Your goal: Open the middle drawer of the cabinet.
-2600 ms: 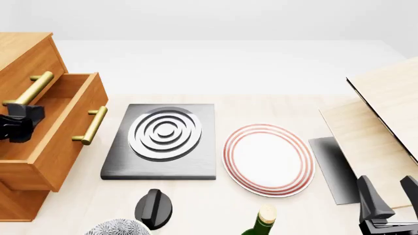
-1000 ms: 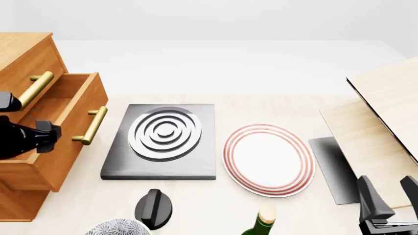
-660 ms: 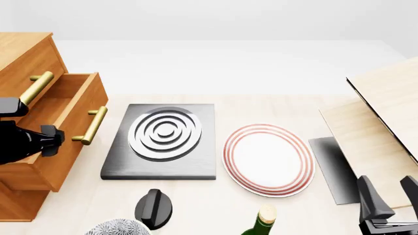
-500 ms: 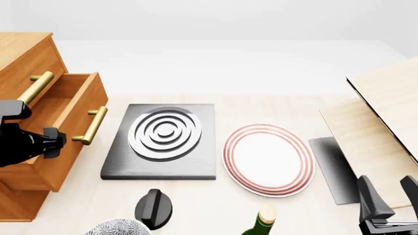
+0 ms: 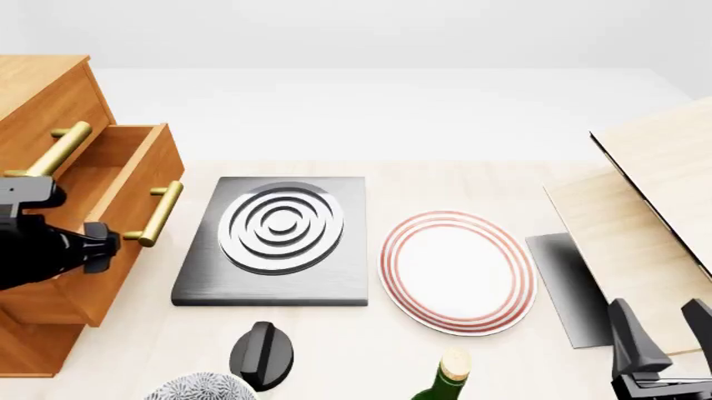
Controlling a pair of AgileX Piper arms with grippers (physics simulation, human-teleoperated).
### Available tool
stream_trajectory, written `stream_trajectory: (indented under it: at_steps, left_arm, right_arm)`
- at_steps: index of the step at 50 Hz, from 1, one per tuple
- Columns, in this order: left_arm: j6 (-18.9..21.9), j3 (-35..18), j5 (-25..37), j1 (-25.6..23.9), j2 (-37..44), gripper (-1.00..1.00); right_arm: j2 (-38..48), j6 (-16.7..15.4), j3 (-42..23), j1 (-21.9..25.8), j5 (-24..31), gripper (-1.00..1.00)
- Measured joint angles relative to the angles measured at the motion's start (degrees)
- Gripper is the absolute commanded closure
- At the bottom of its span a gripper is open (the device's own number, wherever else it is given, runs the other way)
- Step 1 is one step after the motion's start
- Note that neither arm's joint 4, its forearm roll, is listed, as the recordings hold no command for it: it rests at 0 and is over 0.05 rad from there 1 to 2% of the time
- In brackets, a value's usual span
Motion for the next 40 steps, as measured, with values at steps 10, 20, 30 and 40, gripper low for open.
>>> stream_trajectory:
  at_steps: [10, 20, 30, 40]
  left_arm:
    - [-0.77, -0.02, -0.36, -0.88, 0.58, -1.0]
    - [-1.5, 0.01, -0.5, -2.23, 0.87, -1.0]
    - [-2.52, 0.08, -0.38, -4.38, 0.84, -1.0]
    - [-3.38, 0.11, -0.23, -6.58, 0.82, -1.0]
  right_arm:
    - [-0.05, 0.02, 0.0, 0.0, 0.04, -1.0]
    - [-0.13, 0.05, 0.0, 0.0, 0.11, -1.0]
    - [-0.2, 0.1, 0.0, 0.0, 0.16, -1.0]
    - [-0.29, 0.11, 0.0, 0.0, 0.25, -1.0]
